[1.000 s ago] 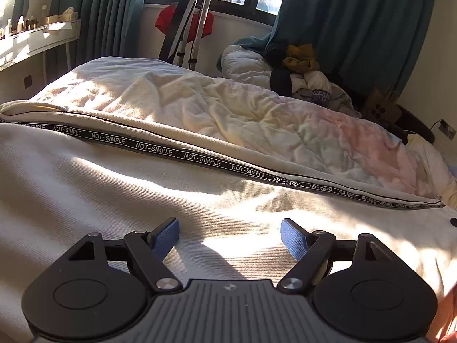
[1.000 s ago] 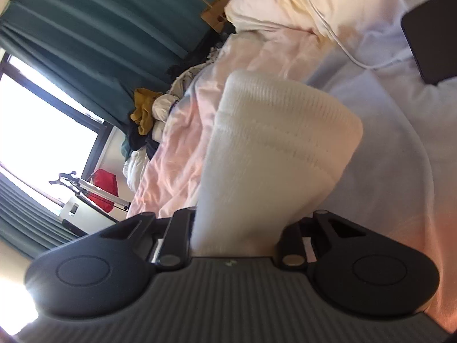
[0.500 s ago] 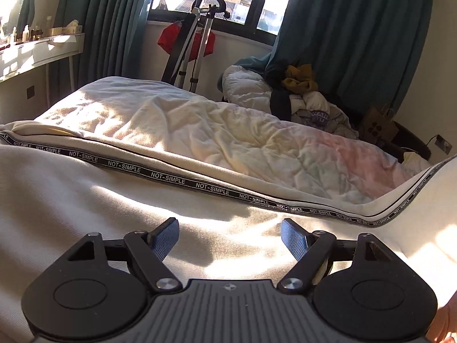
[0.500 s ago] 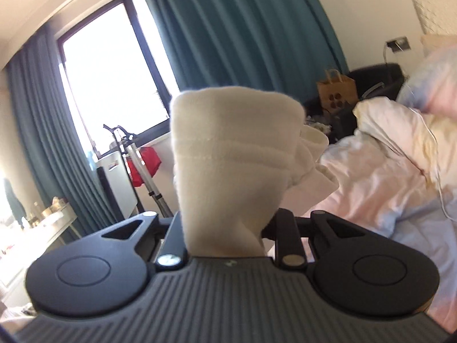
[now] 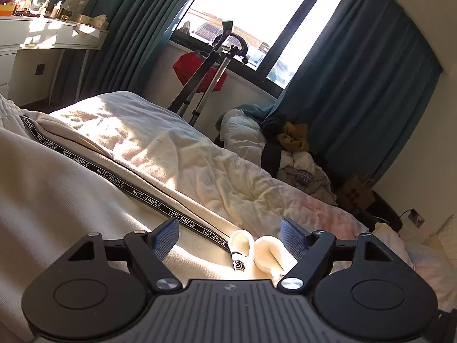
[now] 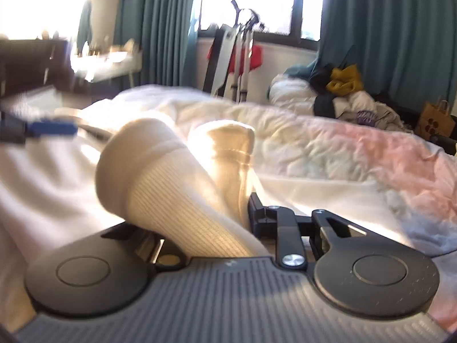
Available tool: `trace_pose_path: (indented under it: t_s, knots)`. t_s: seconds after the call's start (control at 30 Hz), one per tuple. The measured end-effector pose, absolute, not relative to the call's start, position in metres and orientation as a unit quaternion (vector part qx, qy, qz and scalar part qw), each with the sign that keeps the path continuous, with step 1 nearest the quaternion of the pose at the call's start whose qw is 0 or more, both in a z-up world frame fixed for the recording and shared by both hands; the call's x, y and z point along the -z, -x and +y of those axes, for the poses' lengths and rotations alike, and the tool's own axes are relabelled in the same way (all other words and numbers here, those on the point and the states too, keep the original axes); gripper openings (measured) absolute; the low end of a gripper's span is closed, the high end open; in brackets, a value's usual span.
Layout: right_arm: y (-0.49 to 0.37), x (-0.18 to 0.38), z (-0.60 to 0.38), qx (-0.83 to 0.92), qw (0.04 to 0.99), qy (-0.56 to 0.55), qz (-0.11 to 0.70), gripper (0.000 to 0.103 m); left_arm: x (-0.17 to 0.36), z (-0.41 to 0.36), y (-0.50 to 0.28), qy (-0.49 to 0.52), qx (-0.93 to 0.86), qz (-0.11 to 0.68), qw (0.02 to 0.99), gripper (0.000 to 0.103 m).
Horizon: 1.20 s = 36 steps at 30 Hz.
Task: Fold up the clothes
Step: 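Lay the cuffs onto the folded sweatpants and open the right gripper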
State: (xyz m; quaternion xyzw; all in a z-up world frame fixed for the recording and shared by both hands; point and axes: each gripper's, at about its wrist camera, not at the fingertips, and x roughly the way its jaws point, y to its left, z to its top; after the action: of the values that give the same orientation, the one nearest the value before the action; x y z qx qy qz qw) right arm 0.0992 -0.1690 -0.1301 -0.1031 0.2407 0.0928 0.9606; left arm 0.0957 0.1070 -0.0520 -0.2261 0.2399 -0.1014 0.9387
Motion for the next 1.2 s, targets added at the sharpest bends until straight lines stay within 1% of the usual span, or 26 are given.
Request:
trace_pose_path:
  t_s: [0.07,0.13,0.27,0.33,0.37,0.4,0.57,0.7,0.87,1.0,1.07,1.13,1.2]
  knots:
    - [-0.09,0.142,-0.158,-0.094,0.957,0.156,0.227,0.03,0.057,0.103,-0.099,0.22,0.107,0.252,0.936,0.08]
    - [-0.085,0.134,-0.155,-0.113,0.953,0.164,0.228,0.042,0.063,0.098,-0.103,0.222,0.119,0.266,0.93,0.08]
    - [-0.078,0.114,-0.151,-0.16,0.938,0.171,0.257,0.051,0.071,0.088,-0.11,0.219,0.139,0.282,0.924,0.08]
    - [-0.071,0.107,-0.155,-0.196,0.928,0.157,0.276,0.064,0.076,0.085,-0.11,0.218,0.143,0.288,0.921,0.08]
    - [-0.065,0.105,-0.157,-0.221,0.92,0.149,0.288,0.068,0.078,0.084,-0.11,0.219,0.144,0.292,0.92,0.08]
    - [-0.059,0.103,-0.158,-0.244,0.911,0.143,0.299,0.074,0.082,0.082,-0.111,0.219,0.142,0.295,0.919,0.08]
    - [-0.031,0.103,-0.17,-0.305,0.894,0.129,0.3,0.075,0.096,0.071,-0.116,0.205,0.134,0.32,0.915,0.08]
    - [-0.039,0.117,-0.181,-0.332,0.877,0.013,0.346,0.075,0.1,0.062,-0.117,0.194,0.137,0.324,0.916,0.08]
    - [-0.051,0.116,-0.189,-0.357,0.863,-0.054,0.353,0.075,0.098,0.061,-0.114,0.204,0.137,0.315,0.917,0.08]
    - [-0.043,0.099,-0.197,-0.339,0.889,-0.048,0.304,0.074,0.095,0.062,-0.114,0.207,0.137,0.316,0.916,0.08]
    - [-0.039,0.09,-0.202,-0.328,0.903,-0.042,0.276,0.074,0.092,0.056,-0.113,0.166,0.129,0.319,0.924,0.08]
    - [-0.034,0.081,-0.206,-0.316,0.915,-0.036,0.248,0.074,0.094,0.054,-0.114,0.157,0.123,0.325,0.925,0.08]
    - [-0.033,0.079,-0.202,-0.296,0.926,0.002,0.233,0.073,0.096,0.053,-0.115,0.148,0.117,0.33,0.925,0.08]
